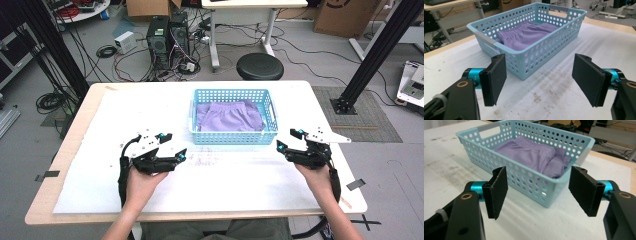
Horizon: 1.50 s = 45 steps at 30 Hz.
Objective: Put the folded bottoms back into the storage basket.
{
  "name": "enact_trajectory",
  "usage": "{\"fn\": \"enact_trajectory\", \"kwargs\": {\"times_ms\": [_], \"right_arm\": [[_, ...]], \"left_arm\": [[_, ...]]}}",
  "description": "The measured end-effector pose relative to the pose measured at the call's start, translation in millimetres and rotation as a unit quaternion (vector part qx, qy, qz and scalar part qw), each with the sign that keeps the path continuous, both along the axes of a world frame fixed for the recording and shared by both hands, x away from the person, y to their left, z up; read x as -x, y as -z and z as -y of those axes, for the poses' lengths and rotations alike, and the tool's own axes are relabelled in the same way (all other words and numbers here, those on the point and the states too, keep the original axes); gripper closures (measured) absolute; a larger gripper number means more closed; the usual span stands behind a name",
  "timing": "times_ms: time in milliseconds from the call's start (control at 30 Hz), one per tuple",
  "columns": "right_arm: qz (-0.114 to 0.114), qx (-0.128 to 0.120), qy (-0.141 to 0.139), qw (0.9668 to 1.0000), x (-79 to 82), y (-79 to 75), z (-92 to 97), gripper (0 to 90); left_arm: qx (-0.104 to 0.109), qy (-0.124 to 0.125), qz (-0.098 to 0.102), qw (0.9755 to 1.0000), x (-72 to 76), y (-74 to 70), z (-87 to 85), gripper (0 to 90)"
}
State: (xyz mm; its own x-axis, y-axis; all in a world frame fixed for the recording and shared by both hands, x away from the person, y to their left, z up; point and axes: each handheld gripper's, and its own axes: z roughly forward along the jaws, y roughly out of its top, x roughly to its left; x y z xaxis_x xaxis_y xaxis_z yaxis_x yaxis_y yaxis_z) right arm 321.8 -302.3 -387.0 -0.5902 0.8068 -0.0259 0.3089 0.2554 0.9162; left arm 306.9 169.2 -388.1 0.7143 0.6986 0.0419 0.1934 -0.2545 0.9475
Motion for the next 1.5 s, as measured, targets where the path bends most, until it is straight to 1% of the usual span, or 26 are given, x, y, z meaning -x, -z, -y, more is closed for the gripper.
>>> {"fn": "enact_trajectory", "kwargs": {"times_ms": [33,67,100,167,200,267,300,367,500,667,733,767,833,933,1000,1033,1100,1267,1367,1467,1500], "right_arm": [[-0.002,-0.001,0.001,1.0000,1.0,1.5,0.4,31.9],[0.001,0.000,0.003,1.0000,2.0,4.1,1.5,31.9],[-0.002,0.000,0.005,1.0000,3.1,6.0,2.1,31.9],[-0.001,0.002,0.008,1.0000,4.5,10.4,3.4,31.9],[0.000,0.001,0.008,1.0000,5.3,12.8,3.8,31.9],[0.000,0.005,0.010,0.9999,7.2,16.8,4.1,31.9],[0.003,0.006,0.011,0.9999,7.9,18.5,4.0,31.9],[0.003,0.008,0.011,0.9999,9.3,20.2,3.2,31.9],[0.009,0.009,0.010,0.9999,11.6,21.1,1.7,32.0],[0.016,0.016,0.008,0.9997,11.8,23.1,0.7,32.0],[0.017,0.018,0.008,0.9997,11.7,23.1,0.9,32.0],[0.012,0.016,0.011,0.9997,12.5,23.1,0.6,32.0],[0.014,0.016,0.010,0.9997,12.2,23.1,1.1,32.0],[0.011,0.017,0.013,0.9997,11.9,24.0,1.6,31.7],[0.016,0.019,0.010,0.9997,10.2,24.9,2.7,31.7],[0.010,0.017,0.013,0.9997,10.9,24.9,2.4,31.6],[0.011,0.018,0.014,0.9997,10.8,25.3,2.7,31.6],[0.009,0.018,0.013,0.9997,10.8,25.5,2.4,31.6],[0.012,0.018,0.010,0.9997,10.5,25.6,2.1,31.4],[0.007,0.015,0.011,0.9998,10.1,25.8,1.0,31.0],[0.009,0.018,0.009,0.9998,9.2,26.2,1.2,30.9]], "left_arm": [[-0.005,0.001,0.000,1.0000,0.1,1.3,-0.4,27.8],[-0.007,0.000,0.002,1.0000,0.4,2.3,-0.5,27.8],[-0.009,0.000,0.001,1.0000,0.7,3.5,-0.5,27.8],[-0.011,0.000,-0.001,0.9999,0.5,6.1,0.3,27.8],[-0.016,-0.001,-0.002,0.9999,0.4,7.1,0.3,27.8],[-0.017,-0.002,-0.003,0.9998,0.4,8.5,0.5,27.8],[-0.017,-0.002,-0.004,0.9999,0.8,8.9,0.8,27.8],[-0.019,-0.003,0.001,0.9998,1.9,9.1,1.7,27.8],[-0.024,-0.002,0.006,0.9997,3.0,9.9,2.9,27.8],[-0.029,-0.003,0.005,0.9996,3.3,11.4,3.6,27.8],[-0.029,-0.003,0.005,0.9995,3.4,11.7,3.5,27.8],[-0.030,-0.003,0.005,0.9995,3.5,11.7,3.5,27.8],[-0.030,-0.003,0.005,0.9995,3.6,11.9,3.4,27.8],[-0.029,-0.002,0.004,0.9996,3.6,12.5,3.2,27.8],[-0.029,0.001,0.002,0.9996,3.3,12.9,3.1,27.8],[-0.030,0.000,0.002,0.9995,3.1,13.3,3.1,27.8],[-0.029,0.002,-0.001,0.9996,2.9,14.2,3.3,27.8],[-0.034,0.000,-0.005,0.9994,2.1,15.9,3.6,27.8],[-0.033,-0.001,-0.003,0.9994,3.2,15.9,3.5,27.8],[-0.033,-0.003,-0.003,0.9995,3.4,15.5,2.4,27.8],[-0.029,-0.005,-0.005,0.9996,3.3,15.7,2.4,27.8]]}}
